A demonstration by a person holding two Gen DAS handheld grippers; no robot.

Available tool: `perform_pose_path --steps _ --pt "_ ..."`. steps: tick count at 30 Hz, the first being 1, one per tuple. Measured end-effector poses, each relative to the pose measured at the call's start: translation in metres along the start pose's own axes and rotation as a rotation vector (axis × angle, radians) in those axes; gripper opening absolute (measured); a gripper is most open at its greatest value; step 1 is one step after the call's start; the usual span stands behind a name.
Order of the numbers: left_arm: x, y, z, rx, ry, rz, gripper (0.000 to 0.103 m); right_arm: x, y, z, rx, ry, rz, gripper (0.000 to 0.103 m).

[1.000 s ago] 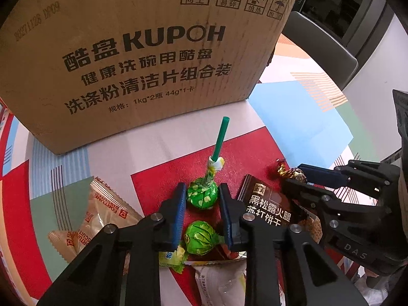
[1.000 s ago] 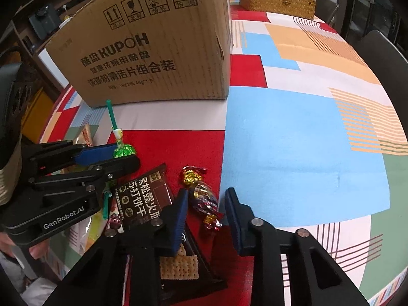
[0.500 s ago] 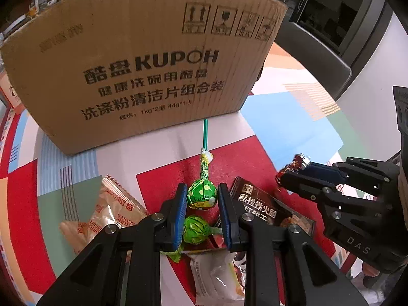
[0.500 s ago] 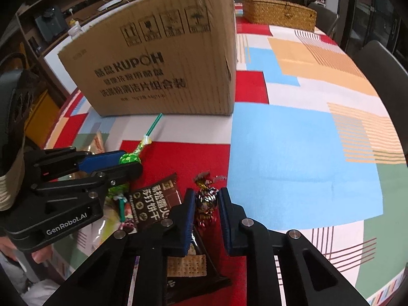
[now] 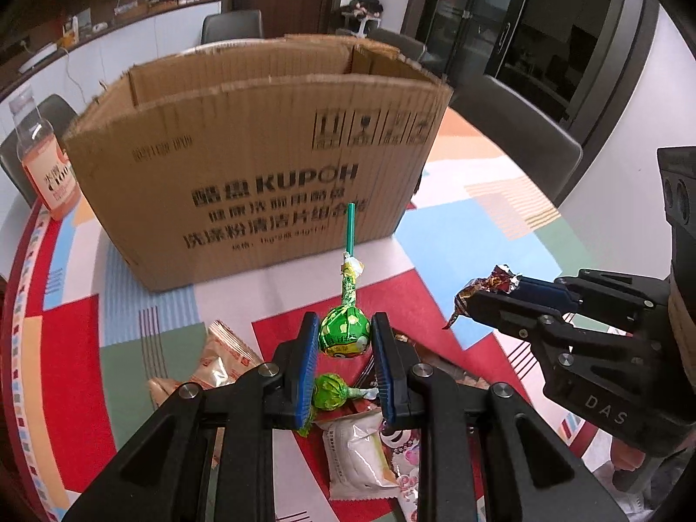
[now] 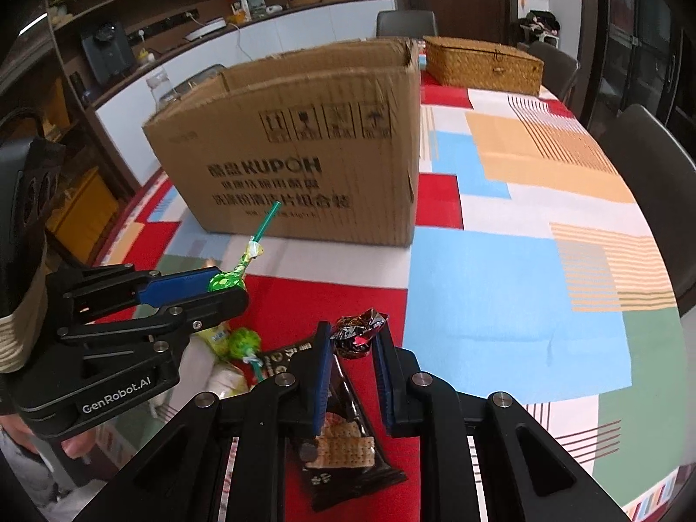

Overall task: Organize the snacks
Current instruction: 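Lower the lollipop and chocolate into the box and open both tools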

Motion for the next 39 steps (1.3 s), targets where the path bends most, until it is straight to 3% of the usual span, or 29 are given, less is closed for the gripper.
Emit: perform_pose_path --steps 22,29,39 --pt "0.000 0.062 0.088 0.304 0.037 -0.022 0.025 -0.016 0.066 0.059 0.261 0.013 0.055 0.020" --pt "-0.008 0.076 0.100 0.348 0.053 -0.019 0.025 -0.020 0.093 0.066 0.337 0.009 0.071 0.020" --pt "-0.027 0.106 0.096 0.360 0.091 -0.012 0.025 -0.023 0.131 0.060 0.376 0.005 0.096 0.020"
Point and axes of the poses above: each gripper's, at about its wrist camera, not at the fingertips, and z roughly against the way its jaws point, x to its right, y to its top, the point moved 1 cm from there along -z, roughly the way its jaws point, and after that the axes turned 5 degrees about z, right-handed, at the moved point
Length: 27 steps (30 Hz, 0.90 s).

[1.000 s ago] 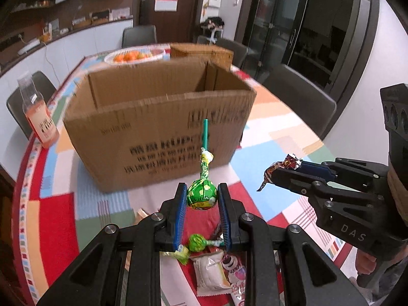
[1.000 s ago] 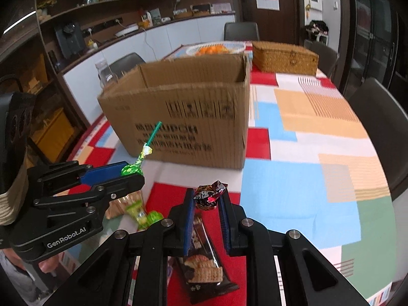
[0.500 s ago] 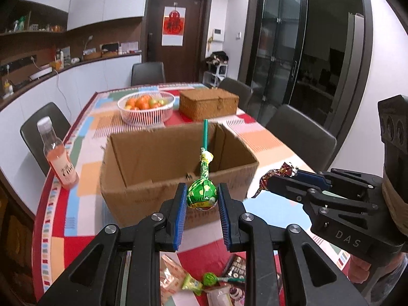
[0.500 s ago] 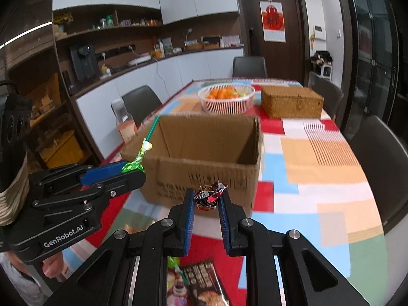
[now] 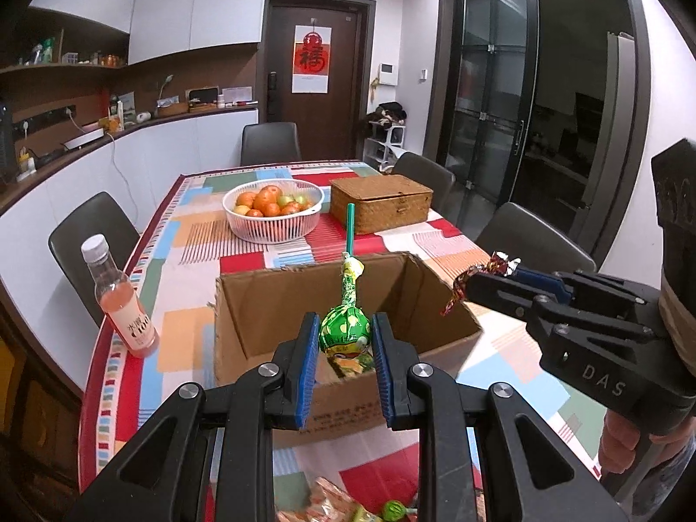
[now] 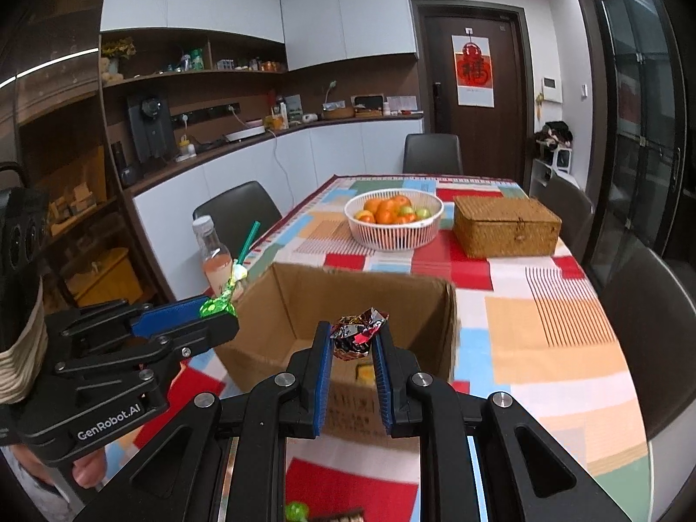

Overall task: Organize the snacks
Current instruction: 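Lower the lollipop and chocolate into the box and open both tools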

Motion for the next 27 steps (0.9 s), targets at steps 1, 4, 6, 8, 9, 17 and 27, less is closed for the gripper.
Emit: perform_pose_path --steps 1,4,6,8,9,17,27 --pt "-0.003 0.003 -0.004 -0.006 0.006 0.003 0.025 0.000 0.003 -0.003 0.002 0.001 0.005 0.020" --pt "-0.010 0.007 -0.014 -0.025 0.006 0.011 0.025 0.000 0.011 -0.013 -0.004 0.001 0.010 0.020" --pt "-0.015 0.009 -0.023 -0.041 0.007 0.018 0.025 0.001 0.015 -0.022 -0.012 0.004 0.013 0.020" --pt "-0.019 0.009 -0.032 -0.065 0.011 0.026 0.025 0.000 0.017 -0.030 -0.024 0.005 0.015 0.020" --pt "-0.021 0.009 -0.036 -0.073 0.013 0.029 0.025 0.001 0.017 -0.033 -0.029 0.004 0.015 0.020" --pt "-0.031 0.011 -0.062 -0.134 0.031 0.050 0.038 0.005 0.015 -0.060 -0.078 0.003 -0.008 0.020" --pt "-0.026 -0.003 -0.022 -0.055 0.088 -0.003 0.048 -0.005 0.005 -0.041 -0.070 -0.026 0.027 0.043"
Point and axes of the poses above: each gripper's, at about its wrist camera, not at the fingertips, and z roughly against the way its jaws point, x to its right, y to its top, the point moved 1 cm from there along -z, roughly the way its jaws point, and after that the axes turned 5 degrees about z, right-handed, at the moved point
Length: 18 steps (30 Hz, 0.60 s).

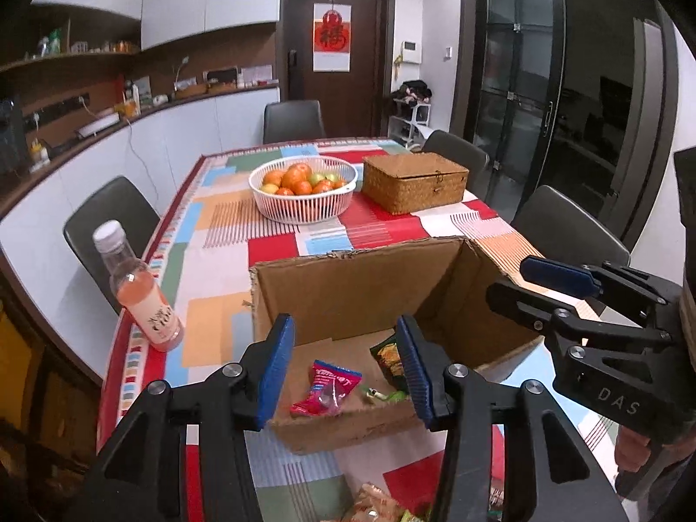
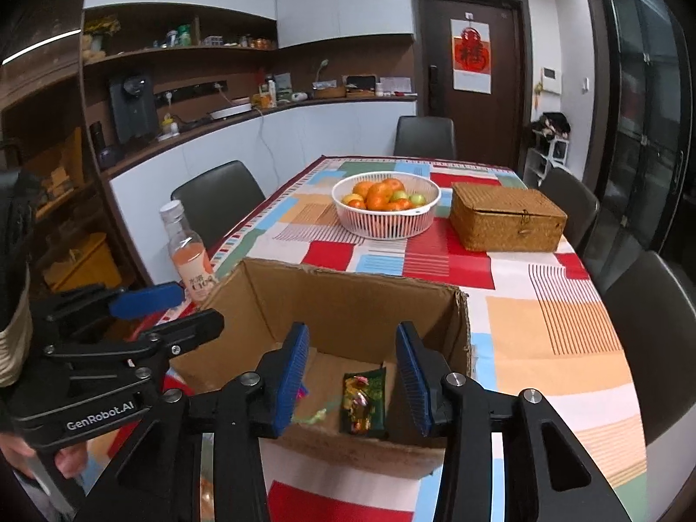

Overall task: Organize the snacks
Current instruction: 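Lower the lollipop and chocolate into the box and open both tools, then grasp the small white candy with left tool while right tool grasps white bread packet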

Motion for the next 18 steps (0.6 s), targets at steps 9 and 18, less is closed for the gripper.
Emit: perform_pose_path --steps 9,18 --pt "0.001 -0.023 0.044 0.031 0.010 -0.018 0.051 -0.021 -0.015 0.023 -0.014 0.072 0.021 0.043" --pt "0.003 -0.063 0.071 0.019 0.020 -0.019 0.051 -0.044 -0.048 0.038 -0.059 0.119 0.057 0.043"
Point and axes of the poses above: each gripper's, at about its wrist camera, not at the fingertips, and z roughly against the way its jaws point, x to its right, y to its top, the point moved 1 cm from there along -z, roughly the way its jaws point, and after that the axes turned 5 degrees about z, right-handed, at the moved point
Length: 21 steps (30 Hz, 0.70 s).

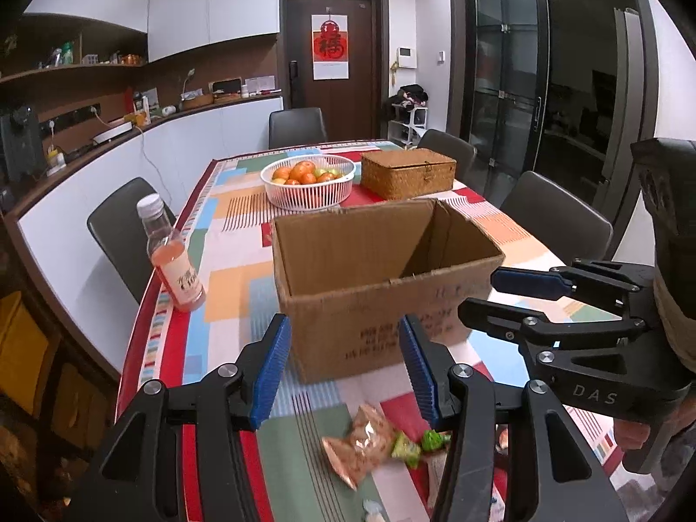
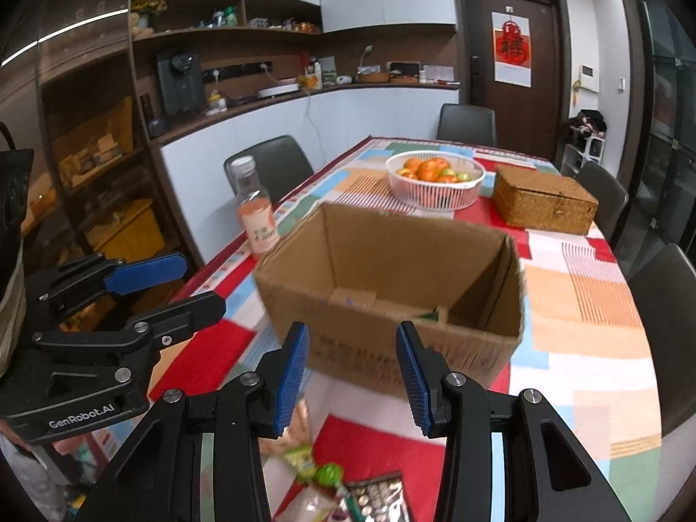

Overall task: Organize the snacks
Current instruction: 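Grasp the small white candy with left tool while right tool grasps white bread packet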

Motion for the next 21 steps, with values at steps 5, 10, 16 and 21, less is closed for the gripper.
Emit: perform_pose_path --steps 5,10,16,21 --pt "-0.001 -0.022 0.013 -0.016 0.012 0.005 0.051 -0.010 -0.017 0.004 -0.032 0.016 0.003 0.043" --pt "0.001 -0.046 0.019 -0.069 0.005 0.004 0.051 -0.023 -0.035 0.010 -0.064 0.038 0.015 0.043" --pt "0.001 -0.074 0.021 -0.139 -0.002 0.030 0.051 -0.035 -0.060 0.011 -0.132 0.076 0.018 0.043" --pt "0.002 -0.099 0.014 -0.228 -0.022 0.055 0.051 -0.043 -0.082 0.005 -0.211 0.112 0.018 0.043"
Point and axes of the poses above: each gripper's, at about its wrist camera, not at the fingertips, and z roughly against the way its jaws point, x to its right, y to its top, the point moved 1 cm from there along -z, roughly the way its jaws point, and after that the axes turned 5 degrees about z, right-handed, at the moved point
